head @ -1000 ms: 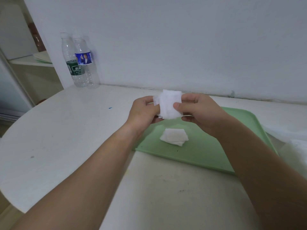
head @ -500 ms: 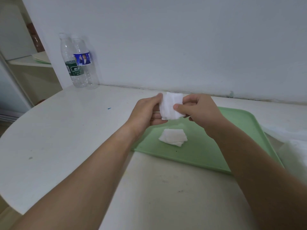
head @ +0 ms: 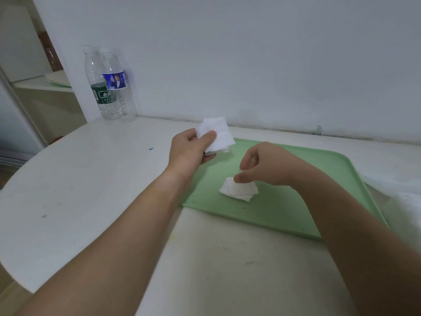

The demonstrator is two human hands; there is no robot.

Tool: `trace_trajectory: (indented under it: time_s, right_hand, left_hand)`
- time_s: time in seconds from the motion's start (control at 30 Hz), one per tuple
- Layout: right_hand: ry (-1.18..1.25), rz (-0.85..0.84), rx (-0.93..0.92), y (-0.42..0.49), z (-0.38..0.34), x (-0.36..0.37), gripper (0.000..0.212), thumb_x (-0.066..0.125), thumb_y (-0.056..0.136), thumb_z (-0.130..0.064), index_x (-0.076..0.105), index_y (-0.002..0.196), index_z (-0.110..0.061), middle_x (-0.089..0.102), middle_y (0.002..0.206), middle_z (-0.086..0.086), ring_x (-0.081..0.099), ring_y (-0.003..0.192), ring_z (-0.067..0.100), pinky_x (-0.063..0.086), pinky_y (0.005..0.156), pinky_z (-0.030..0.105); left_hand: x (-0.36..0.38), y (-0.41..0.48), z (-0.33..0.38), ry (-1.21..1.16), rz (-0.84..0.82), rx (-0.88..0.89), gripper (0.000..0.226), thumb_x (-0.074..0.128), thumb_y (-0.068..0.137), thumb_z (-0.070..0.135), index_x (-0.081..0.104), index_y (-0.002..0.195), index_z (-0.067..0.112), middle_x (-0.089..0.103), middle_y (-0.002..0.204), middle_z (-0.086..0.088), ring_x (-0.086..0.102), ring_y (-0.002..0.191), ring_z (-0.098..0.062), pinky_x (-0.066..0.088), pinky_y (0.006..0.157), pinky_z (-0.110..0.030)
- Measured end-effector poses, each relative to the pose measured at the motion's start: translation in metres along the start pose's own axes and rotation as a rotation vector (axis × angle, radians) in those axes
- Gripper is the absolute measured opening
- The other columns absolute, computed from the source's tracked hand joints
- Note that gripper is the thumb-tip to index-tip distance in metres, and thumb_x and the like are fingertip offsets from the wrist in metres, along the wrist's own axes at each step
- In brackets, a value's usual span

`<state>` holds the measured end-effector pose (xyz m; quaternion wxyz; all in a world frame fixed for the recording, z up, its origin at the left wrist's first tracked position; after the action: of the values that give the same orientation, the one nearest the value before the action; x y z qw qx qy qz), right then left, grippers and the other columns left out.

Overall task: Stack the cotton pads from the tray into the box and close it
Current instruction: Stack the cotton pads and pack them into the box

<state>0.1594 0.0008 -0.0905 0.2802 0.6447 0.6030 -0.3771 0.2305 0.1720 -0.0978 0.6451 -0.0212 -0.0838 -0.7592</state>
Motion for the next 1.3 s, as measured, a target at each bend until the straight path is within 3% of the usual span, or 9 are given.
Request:
trace_trajectory:
  time_s: [0.2, 0.33, 0.43, 0.53, 0.67, 0.73, 0.93, 1.13, 1.3]
  right_hand:
    - [-0.173, -0.146, -0.064, -0.007, -0.012, 0.019, 0.058, 0.088, 0.070, -0.037, 0.060, 0.119, -0.029, 0.058, 0.107, -0.011, 0.054, 0.084, 0.006, 0.038, 0.062, 0.020]
    - [-0.185, -0.173, -0.048, -0.008, -0.013, 0.024, 0.051, 0.090, 0.066, -0.036, 0.064, 0.108, -0.025, 0.064, 0.094, -0.008, 0.060, 0.077, 0.010, 0.045, 0.060, 0.024]
    - [-0.221, -0.191, -0.087, -0.009, -0.016, 0.027, 0.031, 0.088, 0.069, -0.037, 0.067, 0.084, -0.020, 0.065, 0.080, -0.005, 0.060, 0.070, 0.014, 0.045, 0.058, 0.026]
    - [-0.083, -0.188, -0.112, -0.009, -0.016, 0.023, 0.022, 0.078, 0.083, -0.033, 0.062, 0.071, -0.023, 0.061, 0.070, -0.008, 0.055, 0.063, 0.010, 0.039, 0.056, 0.022]
    - [0.254, -0.147, -0.109, -0.008, -0.015, 0.007, 0.013, 0.064, 0.095, -0.024, 0.072, 0.099, -0.014, 0.072, 0.102, 0.006, 0.066, 0.093, 0.021, 0.052, 0.079, 0.032]
    - [0.406, -0.124, -0.128, -0.007, -0.015, 0.000, 0.013, 0.061, 0.097, -0.018, 0.073, 0.103, -0.014, 0.074, 0.106, 0.006, 0.067, 0.098, 0.019, 0.054, 0.086, 0.035]
    - [0.652, 0.004, -0.173, -0.005, -0.013, -0.016, 0.020, 0.069, 0.092, -0.017, 0.071, 0.112, -0.011, 0.076, 0.104, 0.009, 0.069, 0.090, 0.017, 0.054, 0.080, 0.033]
    - [0.692, 0.174, -0.073, -0.008, -0.002, -0.027, 0.016, 0.085, 0.076, -0.012, 0.070, 0.081, -0.018, 0.074, 0.071, -0.005, 0.064, 0.067, 0.010, 0.051, 0.069, 0.028]
    - [0.610, 0.234, -0.052, -0.011, -0.001, -0.035, 0.022, 0.089, 0.070, -0.013, 0.069, 0.078, -0.019, 0.071, 0.061, -0.009, 0.062, 0.056, 0.003, 0.049, 0.064, 0.022]
  left_hand:
    - [0.003, -0.001, -0.003, 0.033, -0.006, 0.001, 0.014, 0.068, 0.095, 0.018, 0.072, 0.105, 0.009, 0.075, 0.095, -0.003, 0.072, 0.084, -0.011, 0.059, 0.071, -0.024]
    - [0.001, 0.000, -0.002, 0.043, 0.005, 0.003, 0.015, 0.069, 0.094, 0.019, 0.072, 0.106, 0.010, 0.074, 0.090, 0.001, 0.071, 0.079, -0.007, 0.059, 0.070, -0.023]
    - [0.001, 0.000, -0.002, 0.047, 0.003, 0.002, 0.012, 0.069, 0.094, 0.020, 0.073, 0.102, 0.012, 0.074, 0.088, 0.002, 0.071, 0.079, -0.008, 0.059, 0.070, -0.023]
    - [-0.003, 0.001, -0.003, 0.050, 0.037, -0.005, 0.012, 0.069, 0.093, 0.020, 0.073, 0.100, 0.012, 0.074, 0.094, -0.003, 0.071, 0.082, -0.011, 0.059, 0.070, -0.023]
    - [-0.009, 0.003, -0.007, 0.059, 0.072, -0.039, 0.009, 0.069, 0.092, 0.019, 0.073, 0.097, 0.012, 0.070, 0.093, -0.005, 0.068, 0.080, -0.014, 0.061, 0.070, -0.025]
    - [-0.007, 0.003, -0.009, 0.083, 0.062, -0.045, 0.012, 0.069, 0.091, 0.018, 0.073, 0.098, 0.009, 0.068, 0.089, -0.004, 0.067, 0.079, -0.015, 0.062, 0.071, -0.026]
    - [0.016, -0.006, -0.009, 0.137, -0.130, -0.046, 0.019, 0.076, 0.087, 0.022, 0.075, 0.104, 0.013, 0.074, 0.081, 0.006, 0.069, 0.073, -0.007, 0.061, 0.074, -0.028]
    - [0.029, -0.012, -0.005, 0.159, -0.236, -0.032, 0.024, 0.074, 0.091, 0.021, 0.073, 0.113, 0.011, 0.077, 0.091, 0.002, 0.070, 0.075, -0.007, 0.059, 0.072, -0.025]
    - [0.035, -0.015, -0.005, 0.194, -0.314, -0.037, 0.021, 0.070, 0.092, 0.021, 0.076, 0.112, 0.015, 0.076, 0.091, -0.001, 0.070, 0.080, -0.010, 0.058, 0.072, -0.023]
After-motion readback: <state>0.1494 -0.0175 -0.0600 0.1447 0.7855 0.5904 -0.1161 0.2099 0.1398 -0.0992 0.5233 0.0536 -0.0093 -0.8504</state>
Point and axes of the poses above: each hand's wrist, its own y-axis towards the middle knuckle, its own x-axis out of the palm, z = x × y, the point moved 9 cm from there along y, towards the middle knuckle
